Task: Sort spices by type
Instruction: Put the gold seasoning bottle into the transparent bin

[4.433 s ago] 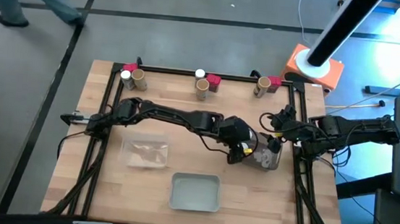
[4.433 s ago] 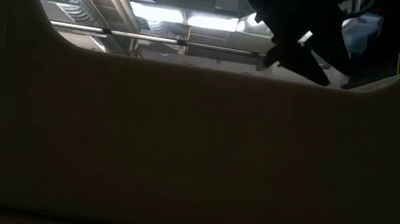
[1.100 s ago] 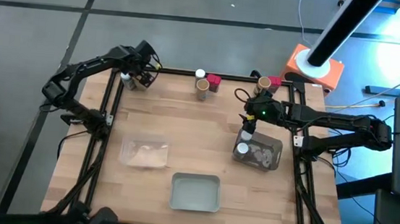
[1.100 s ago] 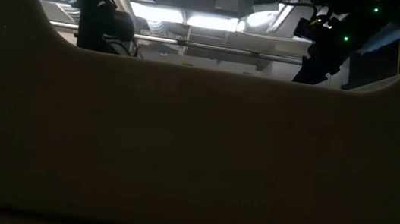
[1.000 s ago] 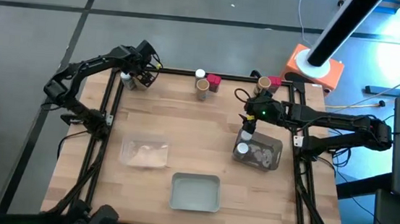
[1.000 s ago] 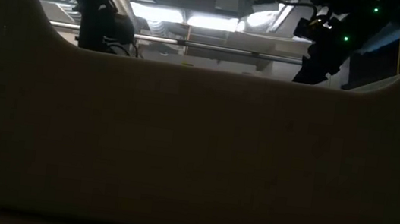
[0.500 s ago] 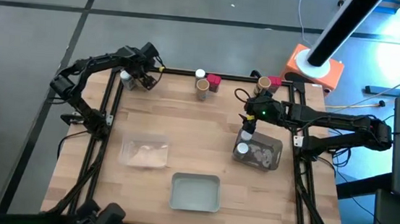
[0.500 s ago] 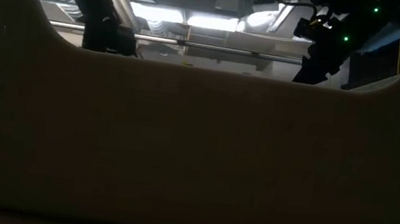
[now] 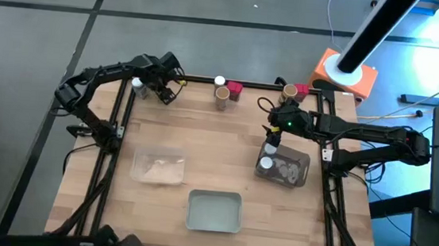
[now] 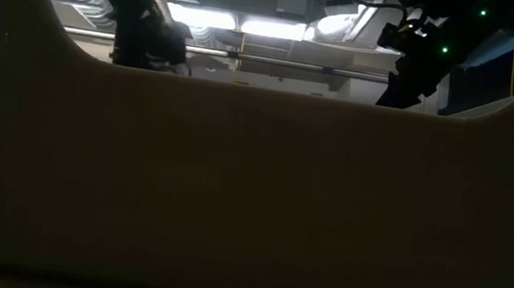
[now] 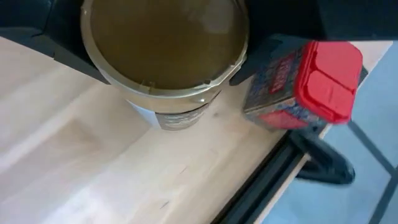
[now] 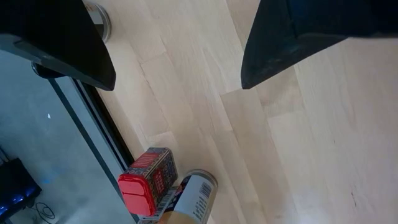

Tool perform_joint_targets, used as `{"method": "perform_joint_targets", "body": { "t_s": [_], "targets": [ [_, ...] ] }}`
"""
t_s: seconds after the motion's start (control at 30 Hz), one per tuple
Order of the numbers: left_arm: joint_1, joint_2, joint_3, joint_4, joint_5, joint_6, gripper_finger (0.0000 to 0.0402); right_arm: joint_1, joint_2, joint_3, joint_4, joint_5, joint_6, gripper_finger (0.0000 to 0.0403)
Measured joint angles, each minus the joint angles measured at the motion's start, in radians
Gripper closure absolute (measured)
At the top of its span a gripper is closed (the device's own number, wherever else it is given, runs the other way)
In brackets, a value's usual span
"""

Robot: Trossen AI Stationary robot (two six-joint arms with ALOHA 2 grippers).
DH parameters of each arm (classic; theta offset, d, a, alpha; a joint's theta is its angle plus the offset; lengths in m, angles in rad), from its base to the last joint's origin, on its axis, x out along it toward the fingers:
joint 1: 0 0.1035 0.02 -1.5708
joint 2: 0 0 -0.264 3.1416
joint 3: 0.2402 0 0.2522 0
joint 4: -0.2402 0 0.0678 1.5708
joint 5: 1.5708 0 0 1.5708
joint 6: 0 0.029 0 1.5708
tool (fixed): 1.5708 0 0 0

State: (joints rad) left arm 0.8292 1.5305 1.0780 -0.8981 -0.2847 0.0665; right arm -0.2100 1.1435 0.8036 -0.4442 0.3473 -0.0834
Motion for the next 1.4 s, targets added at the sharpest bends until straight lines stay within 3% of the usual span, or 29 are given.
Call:
{"method": "perform_joint_targets", "body": {
  "t_s": [0.43,0.7,1.1,1.4],
  "targets": [
    [-0.297,-0.091,0.148,-0.209,-0.001,-0.121,0.0139,0.000,0.000,0.000,0.000,0.000,-0.004,0.0056],
    [-0.531,-0.187,0.187,-0.289,0.127,-0.213,0.0139,0.000,0.000,0.000,0.003,0.000,-0.004,0.0056],
    [-0.894,-0.255,0.186,-0.383,0.244,-0.513,0.0139,0.000,0.000,0.000,0.034,0.050,-0.004,0.0056],
    [-1.065,-0.253,0.083,-0.397,0.221,-0.720,0.0139,0.000,0.000,0.000,0.039,0.049,0.001,0.0056]
  ]
}}
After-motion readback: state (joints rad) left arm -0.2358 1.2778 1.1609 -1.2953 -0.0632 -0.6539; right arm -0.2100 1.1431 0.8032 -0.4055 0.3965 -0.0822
